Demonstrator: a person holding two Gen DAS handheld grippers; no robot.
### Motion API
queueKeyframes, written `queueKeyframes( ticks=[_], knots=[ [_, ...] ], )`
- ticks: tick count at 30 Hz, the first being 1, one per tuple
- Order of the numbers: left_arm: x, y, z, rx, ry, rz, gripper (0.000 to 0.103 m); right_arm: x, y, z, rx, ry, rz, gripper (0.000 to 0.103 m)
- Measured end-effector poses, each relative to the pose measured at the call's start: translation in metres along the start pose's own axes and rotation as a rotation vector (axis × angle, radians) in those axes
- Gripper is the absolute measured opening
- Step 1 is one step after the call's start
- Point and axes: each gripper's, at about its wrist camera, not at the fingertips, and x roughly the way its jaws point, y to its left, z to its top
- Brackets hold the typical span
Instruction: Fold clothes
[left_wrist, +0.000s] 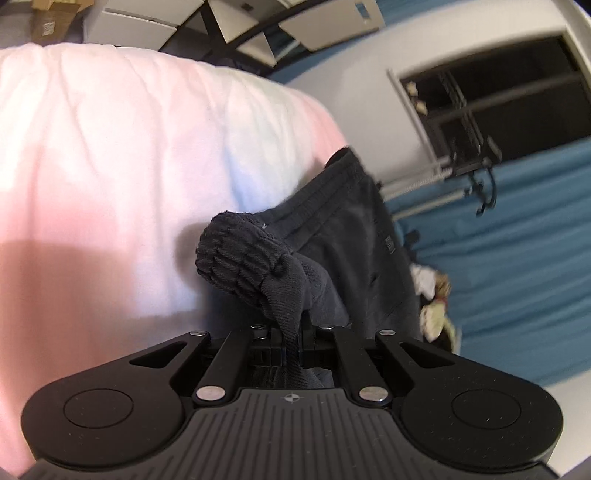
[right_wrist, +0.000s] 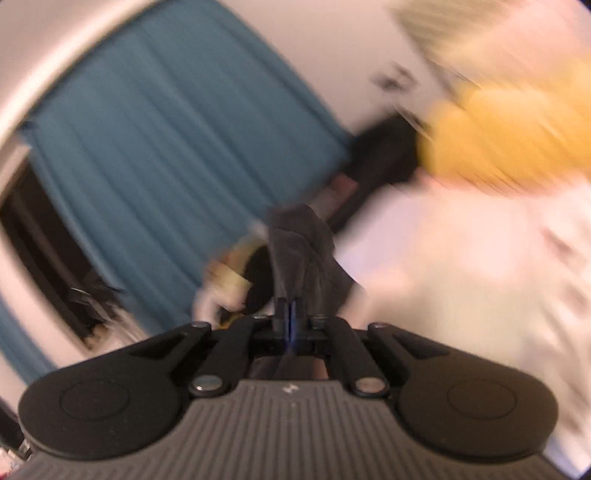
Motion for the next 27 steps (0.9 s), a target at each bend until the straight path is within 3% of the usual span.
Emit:
queueKeyframes(
  ticks=[4, 7, 10, 12, 13, 14, 15, 16, 17, 22, 27],
  knots=[
    [0.002, 0.020, -0.003, 0.021, 0.075, 0.013, 0.006, -0.013, -0.092, -0.056, 0.160, 0.166, -0.196, 0.002],
    [0.007, 0.021, -0.004, 0.062, 0.084, 0.030, 0.006, -0.017, -0.109, -0.073, 0.190, 0.163, -0.192, 0.002],
    [0.008, 0.014, -0.002, 0.126, 0.089, 0.029, 0.007, -0.017, -0.095, -0.070, 0.143, 0.159, -0.196, 0.003],
    [0.006, 0.011, -0.005, 0.171, 0.092, 0.044, 0.013, -0.019, -0.086, -0.066, 0.095, 0.165, -0.201, 0.009],
    [0.005, 0.009, -0.006, 0.191, 0.095, 0.057, 0.023, -0.022, -0.082, -0.064, 0.072, 0.167, -0.210, 0.011],
    [0.003, 0.007, -0.007, 0.212, 0.098, 0.071, 0.043, -0.027, -0.078, -0.061, 0.040, 0.161, -0.216, 0.014],
    [-0.001, 0.004, -0.009, 0.244, 0.088, 0.089, 0.055, -0.034, -0.075, -0.057, 0.001, 0.150, -0.220, 0.017],
    [-0.007, 0.001, -0.012, 0.283, 0.071, 0.108, 0.073, -0.040, -0.073, -0.052, -0.037, 0.138, -0.224, 0.027],
    [-0.014, -0.003, -0.015, 0.327, 0.051, 0.126, 0.078, -0.048, -0.069, -0.049, -0.081, 0.118, -0.233, 0.038],
    [-0.053, -0.052, -0.038, 0.615, -0.054, 0.197, 0.081, -0.067, -0.031, -0.038, -0.253, 0.027, -0.215, 0.040],
    [-0.061, -0.132, -0.078, 0.832, -0.164, 0.093, 0.089, -0.049, 0.045, -0.042, -0.318, 0.032, -0.053, 0.040]
  ],
)
